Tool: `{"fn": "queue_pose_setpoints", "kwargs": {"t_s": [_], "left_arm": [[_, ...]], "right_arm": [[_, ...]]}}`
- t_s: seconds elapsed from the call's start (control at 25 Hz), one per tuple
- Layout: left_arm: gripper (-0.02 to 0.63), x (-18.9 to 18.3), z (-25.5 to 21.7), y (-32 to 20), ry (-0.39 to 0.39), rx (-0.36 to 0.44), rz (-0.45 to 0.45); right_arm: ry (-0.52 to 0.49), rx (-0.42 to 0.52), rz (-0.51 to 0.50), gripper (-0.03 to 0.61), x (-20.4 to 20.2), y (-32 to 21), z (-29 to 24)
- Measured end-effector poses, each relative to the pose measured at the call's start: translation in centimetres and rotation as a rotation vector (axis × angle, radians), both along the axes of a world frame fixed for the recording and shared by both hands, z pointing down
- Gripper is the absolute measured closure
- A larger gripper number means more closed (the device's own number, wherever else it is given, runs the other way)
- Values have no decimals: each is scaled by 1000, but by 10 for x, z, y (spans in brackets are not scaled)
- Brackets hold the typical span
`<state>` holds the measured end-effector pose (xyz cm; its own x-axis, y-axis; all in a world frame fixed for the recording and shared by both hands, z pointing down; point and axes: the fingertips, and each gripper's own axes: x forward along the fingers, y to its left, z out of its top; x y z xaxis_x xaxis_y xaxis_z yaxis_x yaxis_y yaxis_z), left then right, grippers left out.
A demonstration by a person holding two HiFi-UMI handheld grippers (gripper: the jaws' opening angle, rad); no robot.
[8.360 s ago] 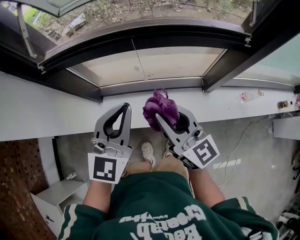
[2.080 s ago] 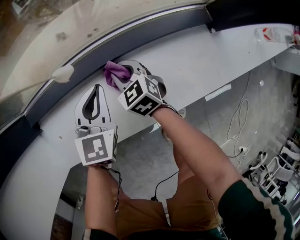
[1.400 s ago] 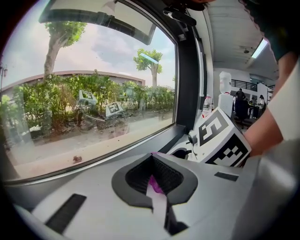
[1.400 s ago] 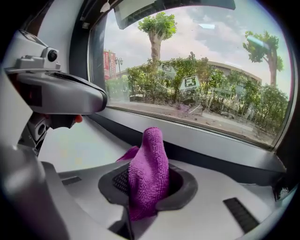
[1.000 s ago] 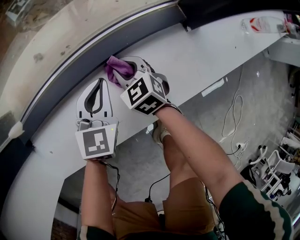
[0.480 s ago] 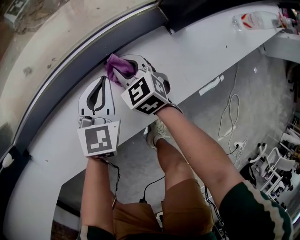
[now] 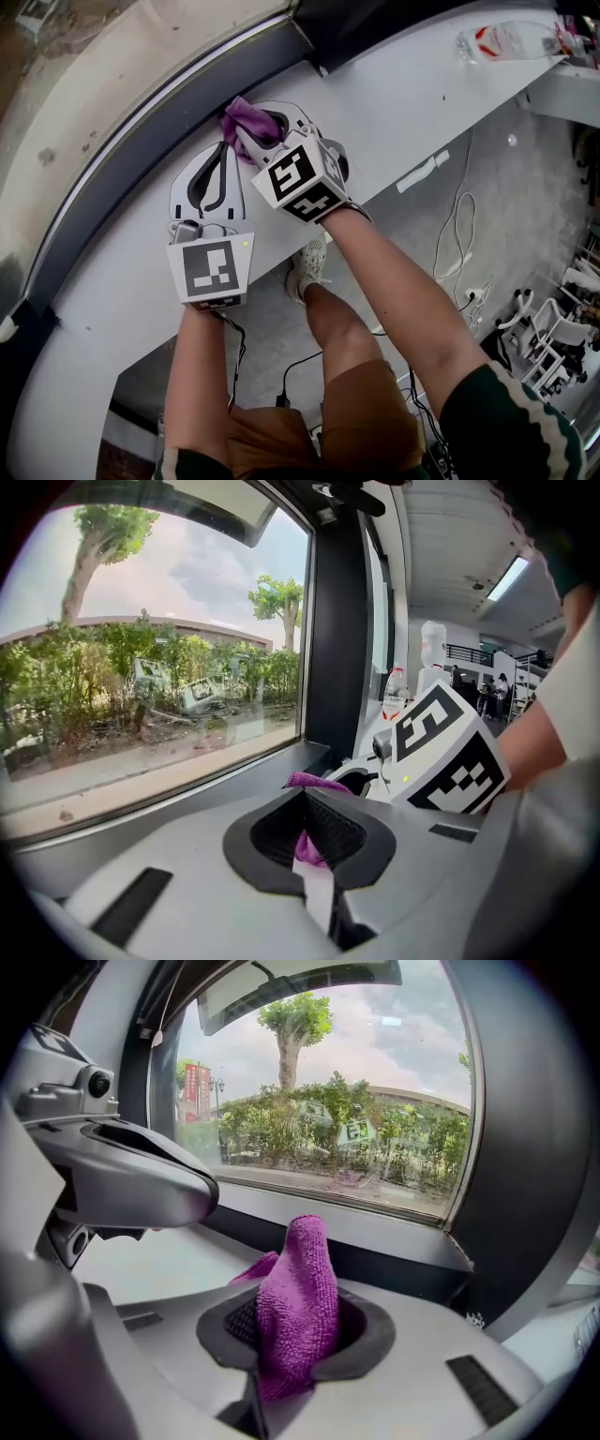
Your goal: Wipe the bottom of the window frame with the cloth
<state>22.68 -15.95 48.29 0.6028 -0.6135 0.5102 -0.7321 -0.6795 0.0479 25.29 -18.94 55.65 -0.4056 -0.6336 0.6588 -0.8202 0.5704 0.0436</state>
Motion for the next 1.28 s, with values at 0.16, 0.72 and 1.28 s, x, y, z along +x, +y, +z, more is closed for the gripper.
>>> {"fn": "queue_pose_setpoints", "kwargs": {"t_s": [0.16, 0.72, 1.28], "left_arm": [[606, 17, 4, -3, 3, -10, -2], [605, 66, 12, -15, 4, -10, 1], [605, 80, 21, -8, 18, -40, 33]], "right_arm": [[5, 6, 12, 479, 21, -5, 0], [39, 15, 71, 479, 97, -18, 0], [435, 168, -28, 480, 111, -14, -2]]}}
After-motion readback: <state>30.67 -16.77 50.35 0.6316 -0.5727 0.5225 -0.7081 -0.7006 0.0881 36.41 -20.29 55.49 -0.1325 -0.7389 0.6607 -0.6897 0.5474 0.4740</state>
